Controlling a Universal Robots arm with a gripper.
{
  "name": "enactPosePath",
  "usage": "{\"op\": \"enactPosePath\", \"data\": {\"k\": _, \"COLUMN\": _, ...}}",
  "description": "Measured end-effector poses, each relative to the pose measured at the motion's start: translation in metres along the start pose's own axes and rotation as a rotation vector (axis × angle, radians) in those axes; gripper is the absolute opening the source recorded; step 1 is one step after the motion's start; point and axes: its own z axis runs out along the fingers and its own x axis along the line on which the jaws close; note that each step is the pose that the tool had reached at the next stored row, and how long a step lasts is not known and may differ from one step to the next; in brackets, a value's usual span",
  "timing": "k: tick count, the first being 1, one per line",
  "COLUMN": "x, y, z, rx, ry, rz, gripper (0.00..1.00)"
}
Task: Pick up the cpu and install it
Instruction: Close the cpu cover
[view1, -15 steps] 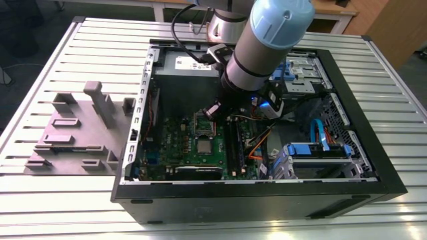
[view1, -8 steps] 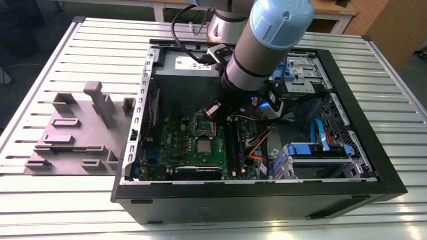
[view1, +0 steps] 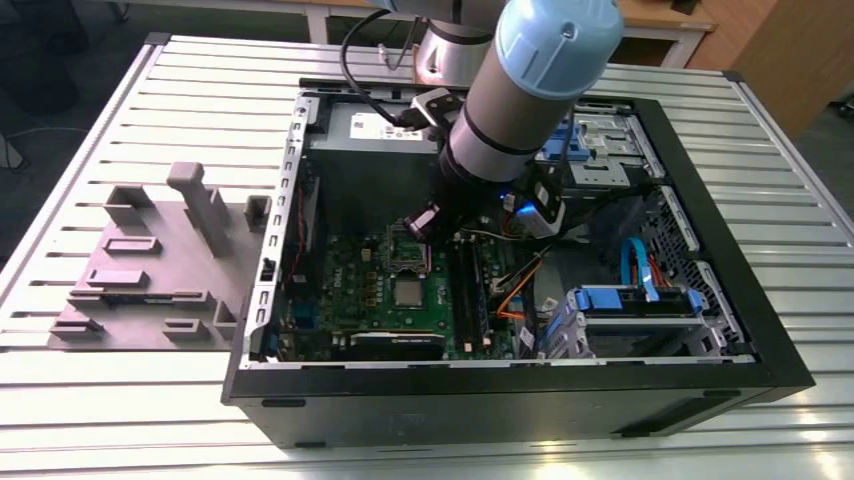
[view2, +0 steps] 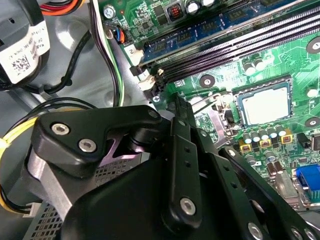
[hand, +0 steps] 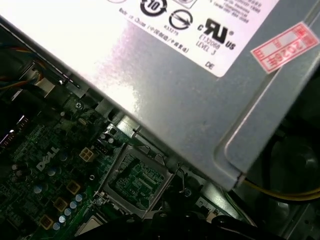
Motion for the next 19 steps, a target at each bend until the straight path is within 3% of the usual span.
{"op": "enactPosePath", "data": {"k": 4, "x": 0.0003, "y": 0.0000, "z": -0.0007, "rx": 0.0001, "ry": 0.0001, "rz": 0.000, "gripper": 0.10}}
{"op": "enactPosePath", "data": {"k": 9, "x": 0.0006, "y": 0.0011, "z": -0.0063, "rx": -0.0013, "ry": -0.0009, "rz": 0.000, "gripper": 0.10}}
{"op": "enactPosePath", "data": {"k": 15, "x": 0.0005, "y": 0.0010, "z": -0.0066, "rx": -0.0012, "ry": -0.0007, "rz": -0.001, "gripper": 0.10}}
{"op": "enactPosePath", "data": {"k": 19, "x": 0.0002, "y": 0.0008, "z": -0.0067, "rx": 0.0001, "ry": 0.0064, "rz": -0.031, "gripper": 0.10}}
